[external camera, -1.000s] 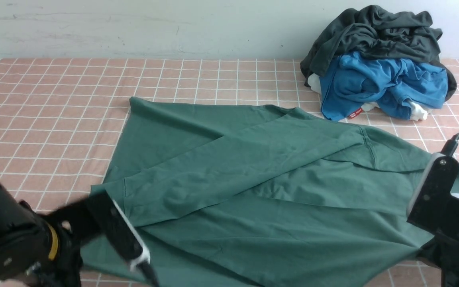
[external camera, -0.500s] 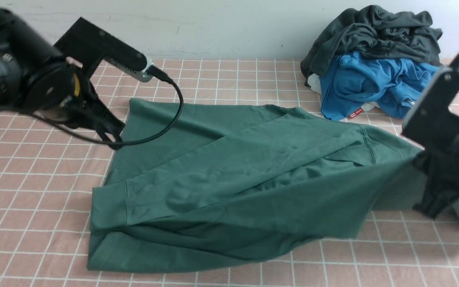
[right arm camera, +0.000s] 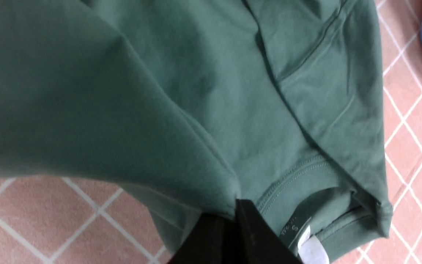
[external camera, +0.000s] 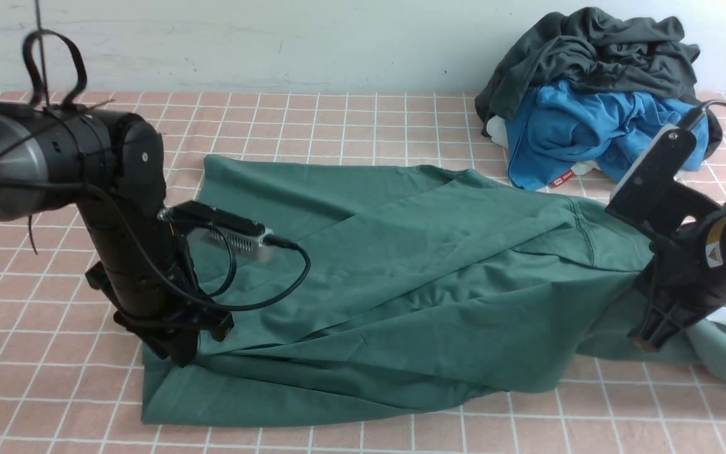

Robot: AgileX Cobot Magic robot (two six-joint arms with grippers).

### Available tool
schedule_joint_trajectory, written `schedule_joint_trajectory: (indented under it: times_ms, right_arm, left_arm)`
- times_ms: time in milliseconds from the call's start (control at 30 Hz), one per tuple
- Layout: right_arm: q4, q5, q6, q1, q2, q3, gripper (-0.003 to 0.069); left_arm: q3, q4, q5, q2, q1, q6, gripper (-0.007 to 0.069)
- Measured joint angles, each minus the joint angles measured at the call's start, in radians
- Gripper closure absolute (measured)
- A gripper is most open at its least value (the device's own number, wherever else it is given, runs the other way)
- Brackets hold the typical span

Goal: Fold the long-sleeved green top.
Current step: Use both arms to drag the lower edge of the fabric forward and fold it over the upper edge

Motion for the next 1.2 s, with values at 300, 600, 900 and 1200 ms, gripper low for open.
schedule_joint_trajectory:
  times_ms: [300, 600, 900, 1200]
  right_arm:
    - [0.023, -0.010, -0.003, 0.000, 0.000, -0.001, 0.0654]
    - [0.036, -0.010, -0.004, 0.000, 0.000, -0.001, 0.0654]
    - [0.040, -0.003, -0.004, 0.000, 0.000, -0.001, 0.0654]
    - [0.064, 0.152, -0.025, 0.000, 0.000, -0.004, 0.0654]
  left_arm:
    - [0.000, 0.001, 0.002, 0.061, 0.000, -0.047, 0.0288]
    - [-0.013, 0.001, 0.048, 0.103, 0.000, -0.064, 0.0459]
    - [-0.007, 0.006, 0.132, -0.036, -0.001, -0.052, 0.0608]
    - [-0.027, 0.128, 0.147, -0.343, -0.001, -0.031, 0.0608]
